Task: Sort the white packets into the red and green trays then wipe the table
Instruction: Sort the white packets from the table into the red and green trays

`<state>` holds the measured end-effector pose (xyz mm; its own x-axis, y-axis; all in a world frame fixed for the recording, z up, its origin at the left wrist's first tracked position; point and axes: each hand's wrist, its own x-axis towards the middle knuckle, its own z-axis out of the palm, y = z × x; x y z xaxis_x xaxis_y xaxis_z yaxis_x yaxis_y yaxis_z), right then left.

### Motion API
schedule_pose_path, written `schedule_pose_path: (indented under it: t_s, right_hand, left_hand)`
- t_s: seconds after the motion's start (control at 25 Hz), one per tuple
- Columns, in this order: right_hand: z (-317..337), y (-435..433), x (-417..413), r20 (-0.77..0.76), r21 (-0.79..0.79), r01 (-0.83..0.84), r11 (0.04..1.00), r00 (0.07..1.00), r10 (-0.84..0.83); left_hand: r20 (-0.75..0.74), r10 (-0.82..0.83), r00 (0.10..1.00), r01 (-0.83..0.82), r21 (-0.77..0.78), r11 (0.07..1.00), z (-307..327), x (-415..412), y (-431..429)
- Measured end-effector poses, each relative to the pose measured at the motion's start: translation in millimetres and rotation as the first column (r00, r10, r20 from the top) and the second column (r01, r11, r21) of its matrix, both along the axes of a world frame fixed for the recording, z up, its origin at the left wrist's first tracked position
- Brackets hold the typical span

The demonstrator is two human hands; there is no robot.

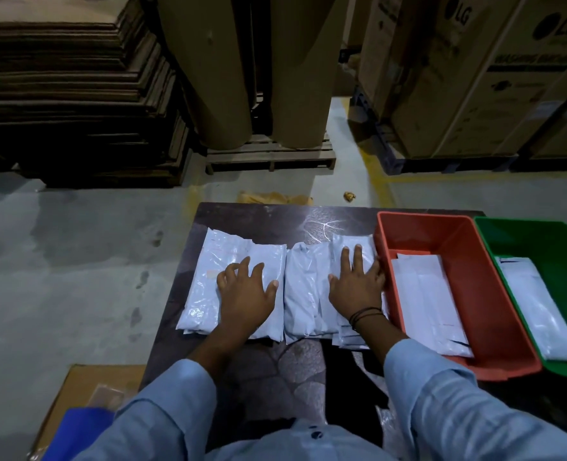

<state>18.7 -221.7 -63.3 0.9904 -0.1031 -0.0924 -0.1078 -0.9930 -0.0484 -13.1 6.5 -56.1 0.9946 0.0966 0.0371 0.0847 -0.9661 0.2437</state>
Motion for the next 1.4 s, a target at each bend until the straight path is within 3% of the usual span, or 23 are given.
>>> schedule_pose_path:
  t_s: [0.32, 0.6, 0.72, 0.84, 0.96, 1.04, 1.2, 1.4]
  right_hand:
    - [2.0, 2.8, 1.3, -0.024, -0.088, -0.001, 0.996, 1.0, -0.002]
    - [16.1, 0.0, -2.4, 0.094, -0.021, -0.083, 0.996, 0.992, 0.084]
    - [14.2, 1.4, -11.9, 0.095, -0.033, -0.091, 0.995, 0.991, 0.093]
    - [9.3, 1.0, -17.9, 0.097, -0.065, -0.132, 0.989, 0.986, 0.138]
    - [8.8, -1.1, -20.4, 0.07, -0.059, -0.137, 0.989, 0.988, 0.141]
    - [10.6, -2.2, -21.5, 0.045, -0.064, -0.133, 0.989, 0.99, 0.136]
    - [11.4, -1.2, -20.8, 0.02, -0.055, -0.135, 0.989, 0.99, 0.137]
    - [26.8, 2.9, -20.5, 0.095, 0.013, -0.131, 0.991, 0.987, 0.129]
  left_hand:
    - [-0.009, 0.053, 0.999, -0.053, -0.037, 0.998, 2.5, -2.2, 1.1]
    - [-0.001, 0.117, 0.993, -0.117, -0.014, 0.993, 11.2, 2.7, 30.8]
    - [-0.075, 0.139, 0.987, -0.137, 0.028, 0.99, 8.4, 11.1, 48.4]
    - [-0.203, 0.136, 0.97, -0.142, -0.013, 0.99, -5.6, 9.5, 58.2]
    - [-0.238, 0.115, 0.964, -0.135, -0.067, 0.989, -16.0, 2.3, 61.4]
    - [-0.219, 0.122, 0.968, -0.132, -0.031, 0.991, -17.1, 0.5, 60.8]
    - [-0.046, 0.146, 0.988, -0.145, 0.026, 0.989, -7.7, -0.6, 60.5]
    - [0.04, 0.13, 0.991, -0.129, -0.033, 0.991, 19.0, 4.0, 41.9]
